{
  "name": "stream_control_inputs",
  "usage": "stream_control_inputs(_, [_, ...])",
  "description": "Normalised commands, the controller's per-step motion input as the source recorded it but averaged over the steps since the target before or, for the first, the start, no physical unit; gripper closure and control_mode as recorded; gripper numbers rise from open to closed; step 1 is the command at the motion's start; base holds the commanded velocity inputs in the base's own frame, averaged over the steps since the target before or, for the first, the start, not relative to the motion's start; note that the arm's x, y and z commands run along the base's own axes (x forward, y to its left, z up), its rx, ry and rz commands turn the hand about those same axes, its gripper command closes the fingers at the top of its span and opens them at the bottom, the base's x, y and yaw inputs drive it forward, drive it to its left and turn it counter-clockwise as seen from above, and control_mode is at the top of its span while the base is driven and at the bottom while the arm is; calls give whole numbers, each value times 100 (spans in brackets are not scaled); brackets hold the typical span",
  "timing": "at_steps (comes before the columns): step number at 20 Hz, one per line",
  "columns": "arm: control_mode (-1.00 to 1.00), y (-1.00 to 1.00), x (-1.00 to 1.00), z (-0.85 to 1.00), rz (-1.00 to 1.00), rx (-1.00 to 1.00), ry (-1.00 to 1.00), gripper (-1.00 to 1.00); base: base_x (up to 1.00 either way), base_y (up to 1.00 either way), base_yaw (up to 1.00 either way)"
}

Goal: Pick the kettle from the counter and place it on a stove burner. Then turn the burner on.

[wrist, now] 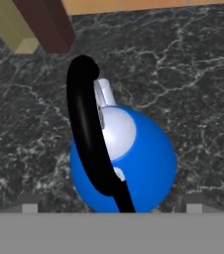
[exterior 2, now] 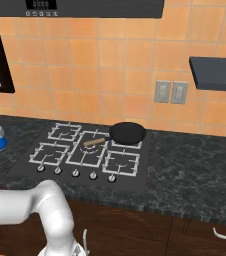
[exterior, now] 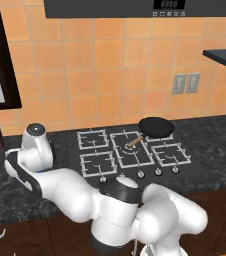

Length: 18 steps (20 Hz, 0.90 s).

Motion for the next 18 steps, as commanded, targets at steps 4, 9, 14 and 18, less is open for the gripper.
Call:
stream_control_inputs(4, [-100,1,8,-15,-4,0,0,-100,0,0,0])
stream_control_inputs(9, [-100,9,21,-18,-3,0,0,-100,0,0,0])
stream_control_inputs(14, [-100,25,25,-16,-2,0,0,-100,0,0,0])
stream_control_inputs(18, [-100,11,11,-17,-5,0,0,-100,0,0,0])
